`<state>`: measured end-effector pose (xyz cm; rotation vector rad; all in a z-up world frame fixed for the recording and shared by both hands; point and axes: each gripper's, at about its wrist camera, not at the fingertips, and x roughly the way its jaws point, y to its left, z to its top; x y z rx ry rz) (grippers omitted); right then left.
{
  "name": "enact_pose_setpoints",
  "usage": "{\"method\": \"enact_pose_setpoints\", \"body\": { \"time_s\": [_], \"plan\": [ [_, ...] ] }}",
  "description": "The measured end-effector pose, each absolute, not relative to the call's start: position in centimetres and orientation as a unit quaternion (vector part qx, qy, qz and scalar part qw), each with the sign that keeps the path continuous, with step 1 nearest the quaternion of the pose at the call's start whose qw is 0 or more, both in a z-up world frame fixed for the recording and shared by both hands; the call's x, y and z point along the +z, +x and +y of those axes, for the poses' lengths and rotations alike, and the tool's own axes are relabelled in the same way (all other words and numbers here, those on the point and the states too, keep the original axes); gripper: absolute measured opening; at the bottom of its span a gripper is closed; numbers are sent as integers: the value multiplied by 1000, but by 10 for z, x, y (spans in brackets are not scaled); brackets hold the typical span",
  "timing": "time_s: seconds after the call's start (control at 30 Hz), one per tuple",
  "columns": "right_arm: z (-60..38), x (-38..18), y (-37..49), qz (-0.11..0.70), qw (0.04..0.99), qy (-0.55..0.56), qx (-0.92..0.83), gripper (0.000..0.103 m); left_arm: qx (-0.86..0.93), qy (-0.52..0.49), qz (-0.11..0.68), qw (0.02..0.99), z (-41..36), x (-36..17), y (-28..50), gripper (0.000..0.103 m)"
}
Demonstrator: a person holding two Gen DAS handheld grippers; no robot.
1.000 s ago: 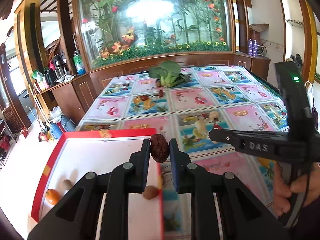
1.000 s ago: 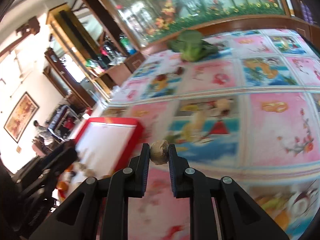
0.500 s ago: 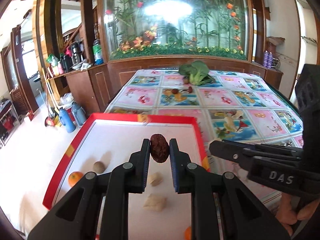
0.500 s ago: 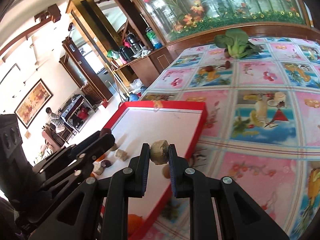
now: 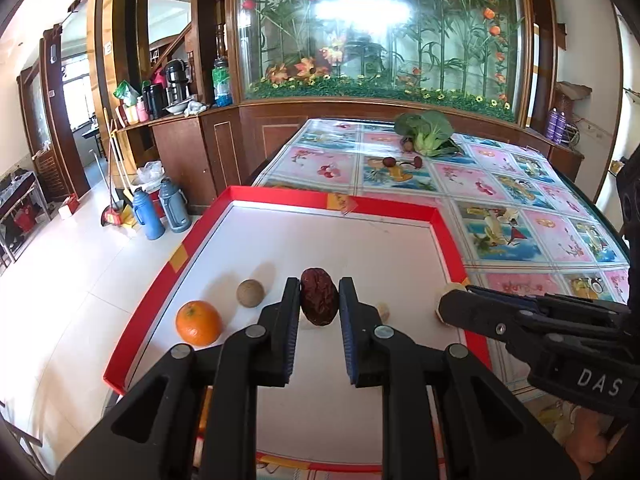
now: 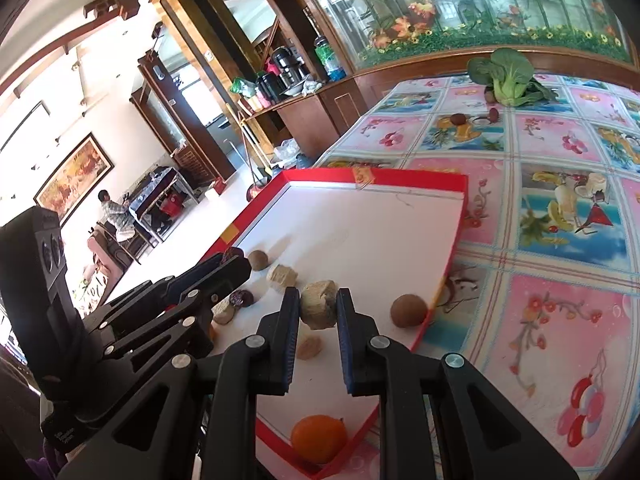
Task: Organize fruits
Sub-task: 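Carry the date and cube toward the tray with both grippers, then lower the dark red date and beige cube into the tray and open both grippers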
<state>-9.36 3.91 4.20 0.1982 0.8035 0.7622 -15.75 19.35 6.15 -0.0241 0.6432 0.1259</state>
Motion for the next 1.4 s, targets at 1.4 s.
{"method": "enact_pose_setpoints", "body": {
  "time_s": [1.4],
  "plan": [
    [56, 15, -108, 414, 835, 76, 353, 17, 91, -1, 353, 931, 212, 24, -152, 21]
  ]
}}
